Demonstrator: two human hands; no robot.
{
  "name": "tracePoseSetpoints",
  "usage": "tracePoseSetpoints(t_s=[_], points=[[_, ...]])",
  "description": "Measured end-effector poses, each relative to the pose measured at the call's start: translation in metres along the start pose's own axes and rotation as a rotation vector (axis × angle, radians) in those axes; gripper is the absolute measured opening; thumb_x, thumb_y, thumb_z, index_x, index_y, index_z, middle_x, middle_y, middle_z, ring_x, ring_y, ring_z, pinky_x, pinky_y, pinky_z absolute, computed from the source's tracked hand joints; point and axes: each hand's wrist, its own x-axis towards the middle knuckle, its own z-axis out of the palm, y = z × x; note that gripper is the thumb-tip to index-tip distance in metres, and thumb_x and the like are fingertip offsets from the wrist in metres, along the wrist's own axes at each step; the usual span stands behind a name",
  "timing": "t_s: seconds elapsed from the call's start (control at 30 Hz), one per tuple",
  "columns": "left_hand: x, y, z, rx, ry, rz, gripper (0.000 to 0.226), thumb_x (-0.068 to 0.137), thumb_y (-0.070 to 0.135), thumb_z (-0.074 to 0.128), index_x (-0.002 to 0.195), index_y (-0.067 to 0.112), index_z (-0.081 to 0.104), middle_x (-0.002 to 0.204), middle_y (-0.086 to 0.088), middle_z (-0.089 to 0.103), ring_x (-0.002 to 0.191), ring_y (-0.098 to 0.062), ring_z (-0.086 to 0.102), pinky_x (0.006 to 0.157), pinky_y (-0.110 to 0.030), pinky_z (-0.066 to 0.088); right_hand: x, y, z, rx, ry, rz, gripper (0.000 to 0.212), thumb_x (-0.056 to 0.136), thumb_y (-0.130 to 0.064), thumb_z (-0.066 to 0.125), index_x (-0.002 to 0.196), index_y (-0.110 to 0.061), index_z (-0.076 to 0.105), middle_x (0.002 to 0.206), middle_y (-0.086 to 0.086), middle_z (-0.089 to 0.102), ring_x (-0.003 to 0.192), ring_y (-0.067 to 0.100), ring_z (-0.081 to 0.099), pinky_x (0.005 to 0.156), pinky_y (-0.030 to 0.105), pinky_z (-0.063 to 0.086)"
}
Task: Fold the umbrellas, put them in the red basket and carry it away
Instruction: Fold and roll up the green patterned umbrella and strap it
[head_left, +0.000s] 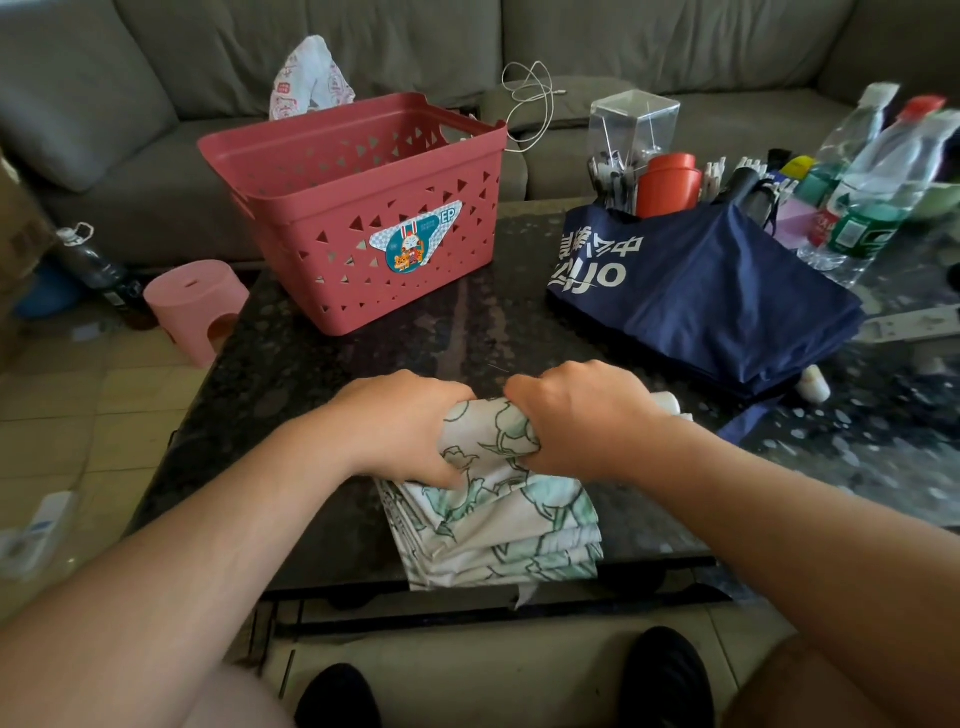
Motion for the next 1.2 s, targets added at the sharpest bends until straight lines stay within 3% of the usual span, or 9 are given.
tracePoseSetpoints(t_s=[0.17, 0.37, 0.47, 0.63, 0.77, 0.9, 1.03, 1.13, 1.2], points=[[-0.002, -0.001, 0.006, 0.064, 0.038, -0.007, 0.067, 0.057, 0.073, 0.084, 0.11, 0.047, 0.052, 0.093, 0.019, 0.064, 0.089, -0.013, 0.063, 0.072, -0.037, 0.052, -0.003, -0.002, -0.003, 0.053, -0.082, 0.059, 0.033, 0.077, -0.05, 0.068, 0.098, -0.032, 0.052, 0.072, -0.01, 0.045, 0.07, 0.023, 0.051, 0.061, 0.034, 0.046], [-0.004, 0.0, 0.009, 0.113, 0.295, 0.046, 0.046, 0.078, 0.057, 0.072, 0.115, 0.045, 0.048, 0.097, 0.014, 0.06, 0.092, -0.019, 0.063, 0.067, -0.035, 0.041, -0.003, 0.015, -0.015, 0.28, -0.225, 0.117, 0.034, 0.065, -0.052, 0.077, 0.078, -0.04, 0.048, 0.079, -0.014, 0.061, 0.074, 0.008, 0.06, 0.063, 0.031, 0.054], [-0.003, 0.002, 0.012, 0.121, 0.298, 0.025, 0.042, 0.078, 0.055, 0.072, 0.114, 0.042, 0.053, 0.088, 0.013, 0.061, 0.087, -0.02, 0.064, 0.068, -0.035, 0.045, -0.006, 0.018, -0.01, 0.317, -0.226, 0.097, 0.036, 0.066, -0.054, 0.078, 0.079, -0.041, 0.047, 0.078, -0.016, 0.061, 0.074, 0.008, 0.06, 0.061, 0.028, 0.048], [-0.004, -0.003, 0.013, -0.082, 0.218, -0.037, 0.031, 0.069, 0.036, 0.076, 0.098, 0.038, 0.063, 0.081, 0.012, 0.067, 0.078, -0.013, 0.065, 0.063, -0.03, 0.049, -0.008, 0.018, 0.009, 0.133, -0.014, 0.125, 0.06, 0.067, -0.069, 0.07, 0.118, -0.044, 0.049, 0.097, -0.012, 0.063, 0.09, 0.022, 0.065, 0.068, 0.037, 0.055], [-0.005, -0.01, 0.003, -0.329, 0.125, -0.083, 0.03, 0.058, 0.031, 0.083, 0.081, 0.04, 0.066, 0.075, 0.015, 0.072, 0.071, -0.006, 0.068, 0.06, -0.03, 0.058, -0.007, 0.015, 0.009, -0.051, 0.198, 0.043, 0.058, 0.076, -0.051, 0.077, 0.125, -0.033, 0.053, 0.095, -0.007, 0.058, 0.088, 0.028, 0.064, 0.055, 0.031, 0.035], [-0.015, -0.013, 0.007, -0.35, -0.014, -0.037, 0.046, 0.055, 0.044, 0.088, 0.096, 0.046, 0.066, 0.085, 0.021, 0.074, 0.076, -0.002, 0.07, 0.069, -0.034, 0.063, -0.011, 0.006, -0.002, 0.049, 0.014, 0.063, 0.048, 0.078, -0.042, 0.068, 0.122, -0.037, 0.05, 0.091, -0.008, 0.058, 0.085, 0.027, 0.063, 0.059, 0.033, 0.046], [-0.018, -0.007, 0.018, 0.025, 0.086, -0.016, 0.058, 0.06, 0.07, 0.08, 0.106, 0.045, 0.053, 0.094, 0.019, 0.066, 0.089, -0.01, 0.064, 0.071, -0.036, 0.055, -0.01, 0.001, -0.006, 0.107, -0.127, 0.109, 0.04, 0.072, -0.047, 0.067, 0.11, -0.037, 0.059, 0.084, -0.008, 0.06, 0.075, 0.024, 0.059, 0.064, 0.036, 0.055], [-0.016, -0.001, 0.017, 0.096, 0.192, 0.01, 0.049, 0.069, 0.064, 0.075, 0.105, 0.045, 0.048, 0.093, 0.017, 0.059, 0.09, -0.015, 0.063, 0.066, -0.034, 0.045, -0.007, 0.008, -0.011, 0.312, -0.302, 0.15, 0.036, 0.064, -0.045, 0.074, 0.096, -0.033, 0.065, 0.083, -0.009, 0.068, 0.075, 0.019, 0.066, 0.064, 0.035, 0.058], [-0.017, 0.003, 0.015, 0.087, 0.176, 0.023, 0.043, 0.071, 0.056, 0.072, 0.105, 0.044, 0.047, 0.087, 0.015, 0.059, 0.086, -0.018, 0.063, 0.065, -0.035, 0.047, -0.005, 0.017, -0.015, 0.549, -0.477, 0.166, 0.029, 0.063, -0.029, 0.078, 0.091, -0.027, 0.07, 0.083, 0.001, 0.075, 0.071, 0.02, 0.07, 0.061, 0.037, 0.061]])
